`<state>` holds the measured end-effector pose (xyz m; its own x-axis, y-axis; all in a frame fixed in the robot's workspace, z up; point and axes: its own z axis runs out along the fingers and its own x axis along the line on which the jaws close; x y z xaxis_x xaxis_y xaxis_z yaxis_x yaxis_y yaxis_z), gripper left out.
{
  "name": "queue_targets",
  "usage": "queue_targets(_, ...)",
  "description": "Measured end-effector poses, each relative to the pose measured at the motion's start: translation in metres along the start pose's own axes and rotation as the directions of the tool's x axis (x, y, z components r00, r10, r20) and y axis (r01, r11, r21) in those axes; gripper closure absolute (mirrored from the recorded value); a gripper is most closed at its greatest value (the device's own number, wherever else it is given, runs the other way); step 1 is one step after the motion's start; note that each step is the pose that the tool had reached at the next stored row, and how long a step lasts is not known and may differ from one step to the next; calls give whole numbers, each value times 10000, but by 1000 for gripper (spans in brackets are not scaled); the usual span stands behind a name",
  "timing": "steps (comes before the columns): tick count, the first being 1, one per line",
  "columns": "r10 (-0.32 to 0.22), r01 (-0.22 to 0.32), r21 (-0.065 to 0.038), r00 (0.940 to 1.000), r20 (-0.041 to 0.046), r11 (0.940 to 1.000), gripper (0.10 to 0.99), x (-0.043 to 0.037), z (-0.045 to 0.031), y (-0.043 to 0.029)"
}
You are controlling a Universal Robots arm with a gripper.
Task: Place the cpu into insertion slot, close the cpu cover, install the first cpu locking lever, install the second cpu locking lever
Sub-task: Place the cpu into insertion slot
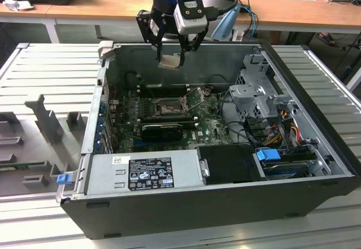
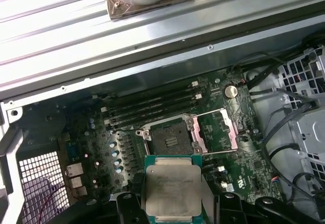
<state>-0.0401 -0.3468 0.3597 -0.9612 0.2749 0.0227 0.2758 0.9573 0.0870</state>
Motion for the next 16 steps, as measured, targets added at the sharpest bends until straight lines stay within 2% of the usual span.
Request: queue_targets(16, 603, -603, -16, 9982, 52, 9982, 557, 0, 0, 0)
